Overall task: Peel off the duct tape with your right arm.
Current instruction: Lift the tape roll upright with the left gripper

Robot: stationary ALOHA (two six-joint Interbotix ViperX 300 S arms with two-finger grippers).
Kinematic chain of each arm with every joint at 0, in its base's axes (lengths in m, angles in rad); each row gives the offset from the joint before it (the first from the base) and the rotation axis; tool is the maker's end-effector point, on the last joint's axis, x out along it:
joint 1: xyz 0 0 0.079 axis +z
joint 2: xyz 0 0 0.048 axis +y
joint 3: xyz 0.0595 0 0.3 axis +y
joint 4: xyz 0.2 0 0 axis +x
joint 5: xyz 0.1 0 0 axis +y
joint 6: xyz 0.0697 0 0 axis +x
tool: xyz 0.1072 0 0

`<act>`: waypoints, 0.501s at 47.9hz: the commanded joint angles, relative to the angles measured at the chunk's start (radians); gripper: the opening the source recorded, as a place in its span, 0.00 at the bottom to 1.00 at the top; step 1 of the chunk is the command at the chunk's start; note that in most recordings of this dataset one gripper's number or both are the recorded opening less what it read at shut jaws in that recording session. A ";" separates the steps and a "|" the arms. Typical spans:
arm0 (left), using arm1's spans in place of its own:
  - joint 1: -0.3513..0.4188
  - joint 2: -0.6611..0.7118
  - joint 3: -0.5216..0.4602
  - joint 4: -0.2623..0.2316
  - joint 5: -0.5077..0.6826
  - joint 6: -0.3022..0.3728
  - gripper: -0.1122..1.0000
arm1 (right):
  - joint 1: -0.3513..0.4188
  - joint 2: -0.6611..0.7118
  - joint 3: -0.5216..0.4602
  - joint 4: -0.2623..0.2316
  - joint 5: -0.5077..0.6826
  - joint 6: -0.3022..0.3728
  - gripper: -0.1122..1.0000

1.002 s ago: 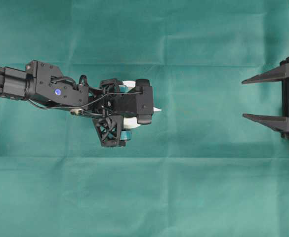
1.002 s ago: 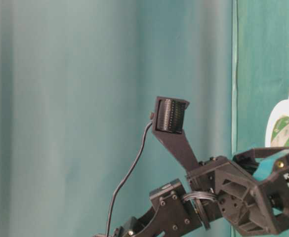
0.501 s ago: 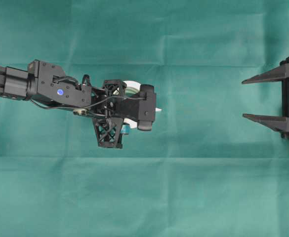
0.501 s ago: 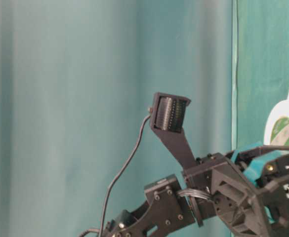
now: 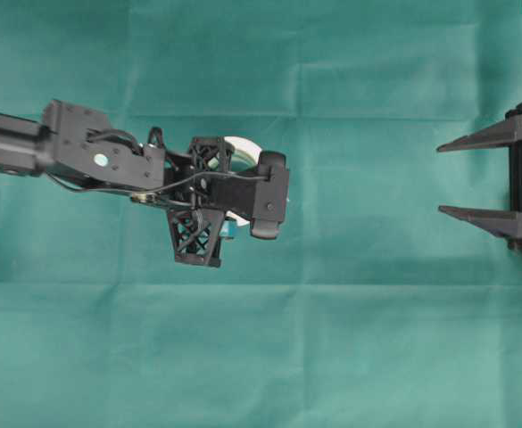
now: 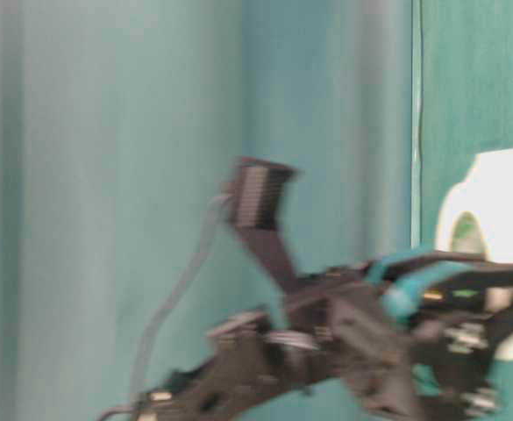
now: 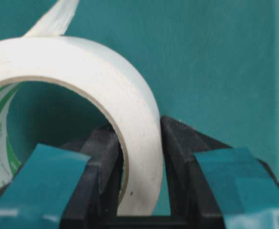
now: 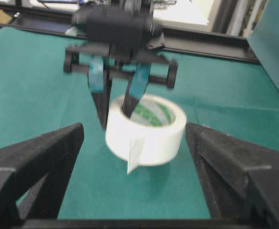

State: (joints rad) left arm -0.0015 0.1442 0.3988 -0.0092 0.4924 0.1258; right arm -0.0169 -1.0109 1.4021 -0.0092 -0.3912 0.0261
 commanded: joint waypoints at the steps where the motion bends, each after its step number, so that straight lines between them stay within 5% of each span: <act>1: -0.005 -0.086 -0.052 0.003 0.031 0.003 0.29 | 0.000 0.003 -0.011 0.000 -0.011 0.002 0.85; 24: -0.003 -0.158 -0.198 0.005 0.256 0.003 0.29 | 0.000 0.008 -0.011 0.000 -0.011 0.002 0.85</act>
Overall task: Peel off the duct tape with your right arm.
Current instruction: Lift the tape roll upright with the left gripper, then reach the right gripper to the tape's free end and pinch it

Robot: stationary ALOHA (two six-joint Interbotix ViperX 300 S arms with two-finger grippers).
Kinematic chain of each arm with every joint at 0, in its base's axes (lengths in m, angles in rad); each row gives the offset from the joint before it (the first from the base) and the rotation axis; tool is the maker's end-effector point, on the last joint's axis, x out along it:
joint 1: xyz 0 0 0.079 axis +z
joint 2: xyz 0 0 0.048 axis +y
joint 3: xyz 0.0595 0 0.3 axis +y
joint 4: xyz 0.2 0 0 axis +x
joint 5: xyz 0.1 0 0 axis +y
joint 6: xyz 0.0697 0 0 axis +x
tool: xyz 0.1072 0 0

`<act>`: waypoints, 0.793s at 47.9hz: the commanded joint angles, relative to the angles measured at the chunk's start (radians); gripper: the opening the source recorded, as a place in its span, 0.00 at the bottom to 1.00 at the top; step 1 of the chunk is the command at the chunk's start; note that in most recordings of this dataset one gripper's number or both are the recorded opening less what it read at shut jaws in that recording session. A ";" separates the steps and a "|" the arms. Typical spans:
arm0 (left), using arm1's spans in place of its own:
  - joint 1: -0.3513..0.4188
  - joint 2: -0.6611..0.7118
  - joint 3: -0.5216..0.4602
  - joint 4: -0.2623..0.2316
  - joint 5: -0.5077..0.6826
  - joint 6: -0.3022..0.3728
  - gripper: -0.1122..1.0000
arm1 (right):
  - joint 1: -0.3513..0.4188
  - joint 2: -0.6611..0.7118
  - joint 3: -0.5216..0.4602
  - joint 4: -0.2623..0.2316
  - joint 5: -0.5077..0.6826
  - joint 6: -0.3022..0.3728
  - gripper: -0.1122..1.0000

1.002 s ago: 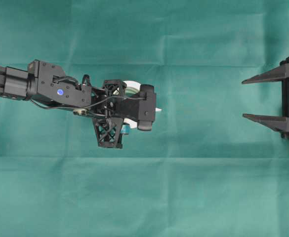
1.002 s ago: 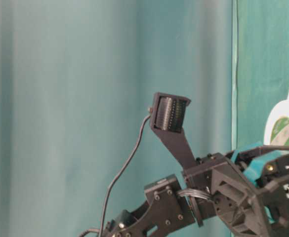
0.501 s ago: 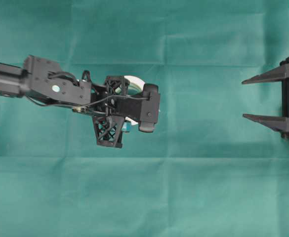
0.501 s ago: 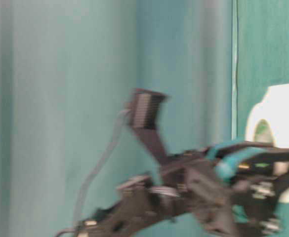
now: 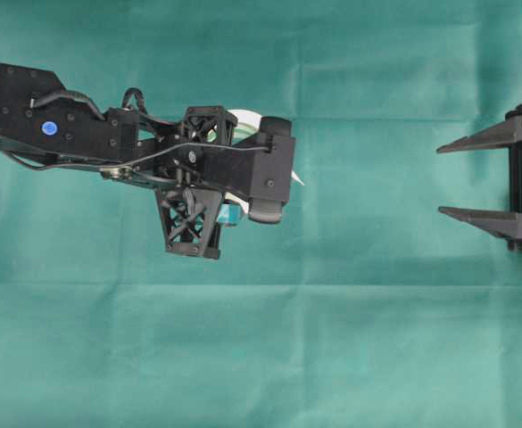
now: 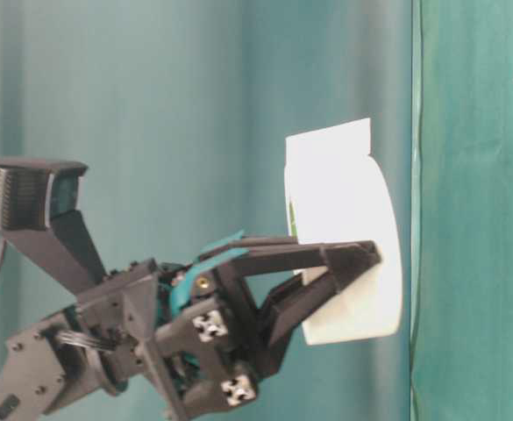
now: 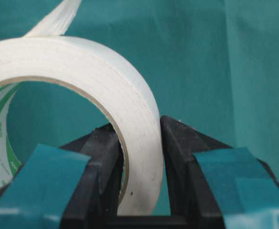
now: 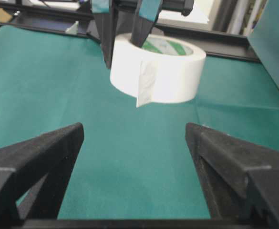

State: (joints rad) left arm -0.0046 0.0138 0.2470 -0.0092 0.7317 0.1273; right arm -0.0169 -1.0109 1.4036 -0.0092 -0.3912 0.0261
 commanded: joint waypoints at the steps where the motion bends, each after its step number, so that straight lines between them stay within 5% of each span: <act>1: 0.000 -0.025 -0.049 0.005 0.021 0.002 0.29 | 0.000 0.008 -0.012 0.000 -0.011 0.002 0.85; 20: 0.005 -0.017 -0.054 0.005 0.025 0.003 0.29 | 0.000 0.043 -0.025 0.000 -0.028 0.037 0.85; 38: 0.009 -0.017 -0.052 0.005 0.018 0.002 0.29 | -0.003 0.267 -0.110 0.000 -0.150 0.035 0.84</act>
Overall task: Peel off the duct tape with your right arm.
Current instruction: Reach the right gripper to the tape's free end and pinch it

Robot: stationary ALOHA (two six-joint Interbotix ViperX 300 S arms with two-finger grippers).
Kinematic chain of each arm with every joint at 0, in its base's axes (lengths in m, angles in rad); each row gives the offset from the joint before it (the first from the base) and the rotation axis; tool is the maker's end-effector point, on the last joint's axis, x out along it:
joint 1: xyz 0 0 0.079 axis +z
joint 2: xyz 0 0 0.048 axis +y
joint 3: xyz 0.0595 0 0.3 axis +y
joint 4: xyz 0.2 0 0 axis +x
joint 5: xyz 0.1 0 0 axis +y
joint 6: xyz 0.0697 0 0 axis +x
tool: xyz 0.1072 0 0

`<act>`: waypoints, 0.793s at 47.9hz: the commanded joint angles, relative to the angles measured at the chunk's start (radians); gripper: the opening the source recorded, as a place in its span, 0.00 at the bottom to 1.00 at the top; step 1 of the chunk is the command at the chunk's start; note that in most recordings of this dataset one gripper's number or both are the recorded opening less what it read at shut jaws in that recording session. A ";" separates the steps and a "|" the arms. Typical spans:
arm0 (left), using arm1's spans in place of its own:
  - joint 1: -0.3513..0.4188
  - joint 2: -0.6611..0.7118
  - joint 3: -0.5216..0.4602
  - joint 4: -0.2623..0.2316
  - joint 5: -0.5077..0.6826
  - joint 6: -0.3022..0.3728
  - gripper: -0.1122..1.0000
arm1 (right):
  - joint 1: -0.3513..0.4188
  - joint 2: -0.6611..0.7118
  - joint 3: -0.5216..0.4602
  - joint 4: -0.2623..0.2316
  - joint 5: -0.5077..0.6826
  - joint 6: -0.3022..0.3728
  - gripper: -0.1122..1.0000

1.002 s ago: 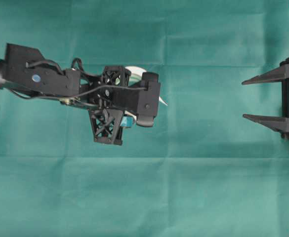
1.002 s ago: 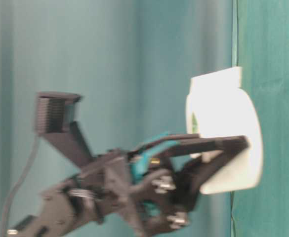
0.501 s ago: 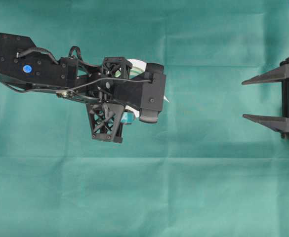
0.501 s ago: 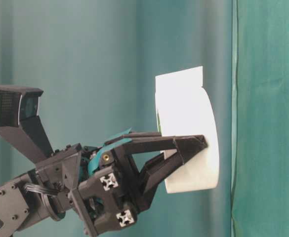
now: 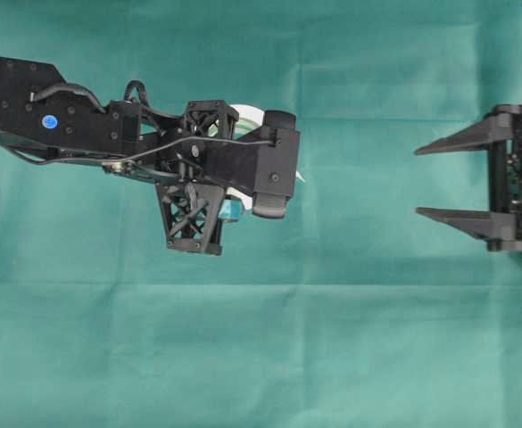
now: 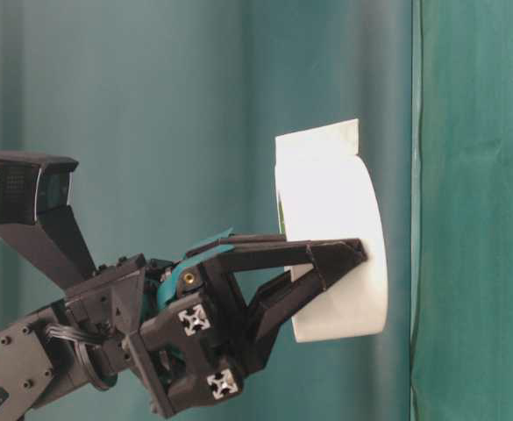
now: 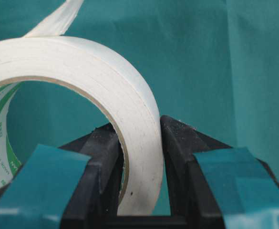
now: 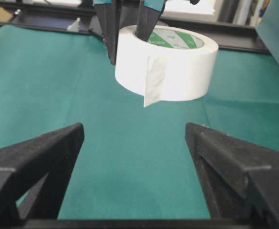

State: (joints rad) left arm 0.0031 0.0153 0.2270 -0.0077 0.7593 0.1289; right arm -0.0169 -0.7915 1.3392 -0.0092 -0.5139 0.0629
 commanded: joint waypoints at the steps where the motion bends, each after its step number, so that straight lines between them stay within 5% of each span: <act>1: 0.002 -0.020 -0.032 0.003 -0.009 0.000 0.29 | -0.005 0.066 -0.054 0.000 -0.032 -0.002 0.84; 19: 0.002 -0.018 -0.025 0.003 -0.029 0.000 0.29 | -0.032 0.390 -0.196 0.000 -0.156 -0.002 0.83; 38: -0.003 -0.015 -0.025 0.003 -0.031 0.002 0.29 | -0.048 0.560 -0.339 0.000 -0.163 -0.008 0.83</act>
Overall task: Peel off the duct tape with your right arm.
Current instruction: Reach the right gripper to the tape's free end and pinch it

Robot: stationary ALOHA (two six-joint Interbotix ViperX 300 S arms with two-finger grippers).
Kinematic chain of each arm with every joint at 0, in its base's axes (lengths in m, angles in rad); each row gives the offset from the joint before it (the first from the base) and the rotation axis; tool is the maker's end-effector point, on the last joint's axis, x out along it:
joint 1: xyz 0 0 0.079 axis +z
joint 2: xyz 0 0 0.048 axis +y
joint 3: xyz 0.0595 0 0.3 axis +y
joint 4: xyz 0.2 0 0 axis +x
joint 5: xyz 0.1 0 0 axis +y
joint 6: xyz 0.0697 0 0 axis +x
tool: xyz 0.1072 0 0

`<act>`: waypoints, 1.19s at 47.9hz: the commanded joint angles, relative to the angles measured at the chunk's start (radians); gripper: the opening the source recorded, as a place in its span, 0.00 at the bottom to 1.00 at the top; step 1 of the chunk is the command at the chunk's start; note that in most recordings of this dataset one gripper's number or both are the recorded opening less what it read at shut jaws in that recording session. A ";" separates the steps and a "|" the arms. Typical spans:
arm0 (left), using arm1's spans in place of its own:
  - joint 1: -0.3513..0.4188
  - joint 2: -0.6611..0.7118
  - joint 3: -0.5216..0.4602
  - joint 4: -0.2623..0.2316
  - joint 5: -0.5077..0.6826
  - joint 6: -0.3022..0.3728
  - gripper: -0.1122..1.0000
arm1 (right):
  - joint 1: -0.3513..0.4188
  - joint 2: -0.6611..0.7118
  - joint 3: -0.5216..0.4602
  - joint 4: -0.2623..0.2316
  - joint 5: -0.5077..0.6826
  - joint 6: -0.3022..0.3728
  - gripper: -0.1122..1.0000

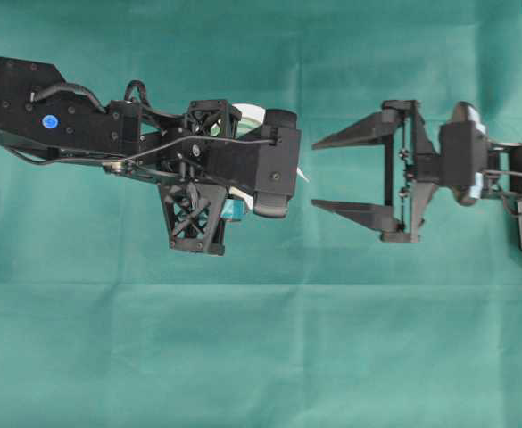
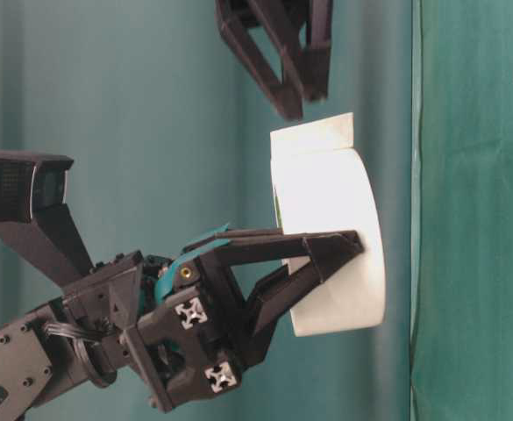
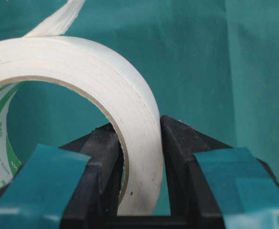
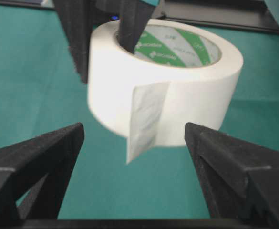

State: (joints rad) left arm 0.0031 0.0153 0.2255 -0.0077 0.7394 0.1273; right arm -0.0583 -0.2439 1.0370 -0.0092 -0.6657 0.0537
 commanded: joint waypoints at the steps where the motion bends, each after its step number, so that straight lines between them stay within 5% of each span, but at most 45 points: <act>1: -0.003 -0.015 -0.023 0.003 -0.011 0.003 0.29 | -0.006 0.017 -0.043 0.000 -0.011 0.002 0.83; 24: -0.011 -0.015 -0.023 0.003 -0.011 0.003 0.29 | -0.009 0.060 -0.074 0.000 -0.011 0.002 0.79; 27: -0.014 -0.015 -0.023 0.003 -0.009 0.003 0.29 | -0.009 0.061 -0.074 0.000 -0.011 0.003 0.72; 39: -0.020 -0.017 -0.017 0.003 -0.009 0.003 0.29 | -0.012 0.061 -0.066 0.000 -0.009 0.003 0.15; 57: -0.020 -0.018 -0.012 0.003 -0.009 0.003 0.29 | -0.014 0.061 -0.057 0.000 -0.008 0.005 0.03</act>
State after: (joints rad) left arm -0.0169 0.0153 0.2270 -0.0077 0.7378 0.1289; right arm -0.0736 -0.1749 0.9879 -0.0092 -0.6657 0.0583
